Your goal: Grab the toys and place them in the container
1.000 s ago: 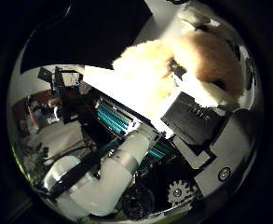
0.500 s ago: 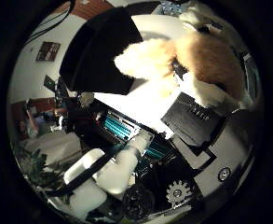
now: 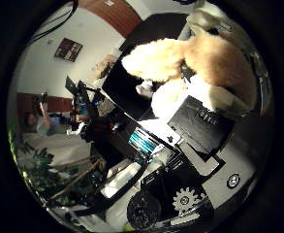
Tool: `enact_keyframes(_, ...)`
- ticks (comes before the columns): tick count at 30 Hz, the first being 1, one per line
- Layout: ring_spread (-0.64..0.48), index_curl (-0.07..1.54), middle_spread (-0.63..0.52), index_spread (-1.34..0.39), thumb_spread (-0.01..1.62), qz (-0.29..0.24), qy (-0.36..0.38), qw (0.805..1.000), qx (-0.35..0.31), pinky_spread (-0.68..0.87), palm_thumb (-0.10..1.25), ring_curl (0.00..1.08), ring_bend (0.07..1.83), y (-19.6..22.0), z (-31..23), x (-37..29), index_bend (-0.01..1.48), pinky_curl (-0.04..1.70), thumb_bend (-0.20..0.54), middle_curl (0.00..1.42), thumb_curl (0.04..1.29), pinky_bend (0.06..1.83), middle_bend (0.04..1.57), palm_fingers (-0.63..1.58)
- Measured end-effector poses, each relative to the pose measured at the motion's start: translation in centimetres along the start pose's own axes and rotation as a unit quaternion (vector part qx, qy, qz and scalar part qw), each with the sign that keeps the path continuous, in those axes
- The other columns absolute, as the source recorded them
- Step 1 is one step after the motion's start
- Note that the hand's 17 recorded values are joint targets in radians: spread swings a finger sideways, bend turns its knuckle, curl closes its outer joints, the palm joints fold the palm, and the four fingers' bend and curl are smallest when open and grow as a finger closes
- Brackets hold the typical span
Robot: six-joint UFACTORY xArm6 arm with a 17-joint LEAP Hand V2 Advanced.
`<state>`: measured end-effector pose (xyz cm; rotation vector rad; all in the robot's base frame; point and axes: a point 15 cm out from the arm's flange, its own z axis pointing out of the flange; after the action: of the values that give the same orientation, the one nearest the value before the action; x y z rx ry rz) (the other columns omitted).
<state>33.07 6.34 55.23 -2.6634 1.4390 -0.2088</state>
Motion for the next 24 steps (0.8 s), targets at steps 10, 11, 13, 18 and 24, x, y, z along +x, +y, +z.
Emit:
enact_keyframes(10, -0.27, 1.03, -0.18, -0.29, 0.4, -0.079, -0.027, 0.997, -0.007, -0.3, 1.05, 0.89, 1.25, -5.0, 1.9, -10.5, 0.93, 1.15, -0.025, 0.94, 0.9, 1.0, 1.27, 1.05)
enact_keyframes(11, -0.27, 1.03, -0.18, -0.29, 0.4, -0.084, -0.028, 0.996, -0.008, -0.3, 1.05, 0.89, 1.24, -5.5, 2.3, -11.1, 0.92, 1.15, -0.024, 0.94, 0.9, 1.0, 1.27, 1.05)
enact_keyframes(13, -0.27, 1.03, -0.18, -0.29, 0.4, -0.092, -0.03, 0.995, -0.01, -0.3, 1.05, 0.89, 1.24, -6.5, 3.1, -12.3, 0.93, 1.16, -0.023, 0.94, 0.9, 1.0, 1.26, 1.05)
enact_keyframes(18, -0.28, 1.03, -0.18, -0.29, 0.39, -0.108, -0.033, 0.994, -0.01, -0.31, 1.05, 0.9, 1.23, -8.7, 4.8, -14.3, 0.92, 1.16, -0.023, 0.95, 0.9, 0.99, 1.26, 1.05)
enact_keyframes(24, -0.28, 1.03, -0.18, -0.29, 0.44, -0.113, -0.034, 0.993, -0.006, -0.31, 1.02, 0.9, 1.22, -10.5, 6.2, -15.0, 0.93, 1.17, -0.024, 0.95, 0.89, 0.99, 1.25, 1.06)
